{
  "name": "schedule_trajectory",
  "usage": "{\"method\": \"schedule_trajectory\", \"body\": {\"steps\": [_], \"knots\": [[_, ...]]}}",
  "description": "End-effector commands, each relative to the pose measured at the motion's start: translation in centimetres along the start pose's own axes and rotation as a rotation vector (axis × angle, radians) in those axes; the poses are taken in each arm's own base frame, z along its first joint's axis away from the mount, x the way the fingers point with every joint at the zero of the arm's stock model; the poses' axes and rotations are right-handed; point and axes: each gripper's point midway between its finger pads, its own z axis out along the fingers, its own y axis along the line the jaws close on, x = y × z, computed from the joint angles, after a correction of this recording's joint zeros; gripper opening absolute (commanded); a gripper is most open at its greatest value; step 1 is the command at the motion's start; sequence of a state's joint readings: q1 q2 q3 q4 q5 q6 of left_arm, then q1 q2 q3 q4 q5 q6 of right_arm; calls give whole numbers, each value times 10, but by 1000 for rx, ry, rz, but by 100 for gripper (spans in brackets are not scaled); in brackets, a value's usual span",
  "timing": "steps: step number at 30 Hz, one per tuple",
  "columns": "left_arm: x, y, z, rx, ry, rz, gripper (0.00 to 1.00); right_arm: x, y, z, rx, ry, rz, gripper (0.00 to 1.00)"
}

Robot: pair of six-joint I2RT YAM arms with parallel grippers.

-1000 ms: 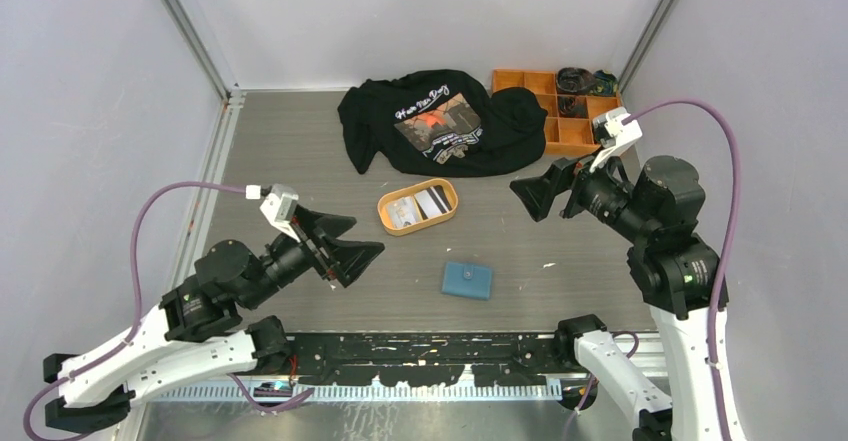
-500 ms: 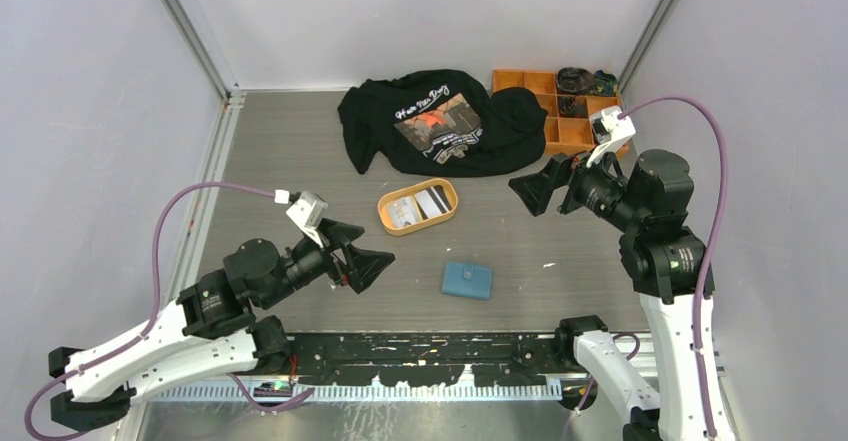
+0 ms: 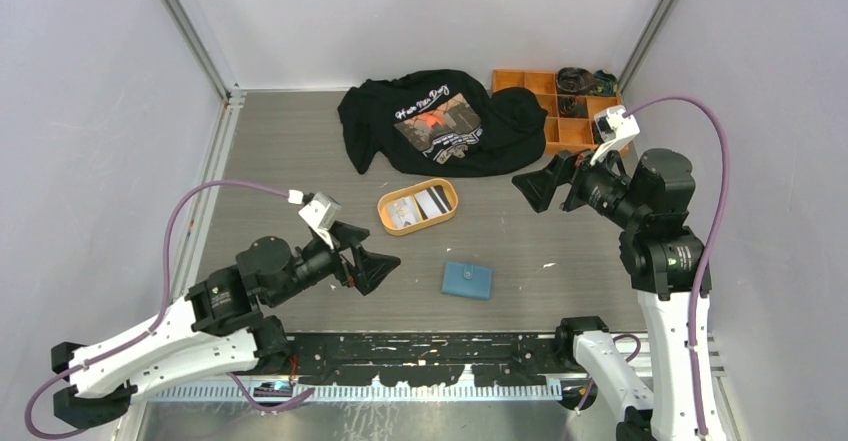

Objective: Put the credit cards into the card holder
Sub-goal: Reset both arms

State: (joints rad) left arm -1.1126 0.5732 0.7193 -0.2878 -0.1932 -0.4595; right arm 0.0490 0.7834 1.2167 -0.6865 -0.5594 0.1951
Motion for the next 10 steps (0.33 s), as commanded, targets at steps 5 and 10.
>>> {"method": "schedule_trajectory", "body": {"steps": [5, 10], "knots": [[-3, -9, 8, 42, -21, 1, 100, -15, 4, -2, -18, -68, -22, 100], [3, -8, 10, 43, -12, -3, 100, -16, 4, -3, -17, -73, -22, 99]]}}
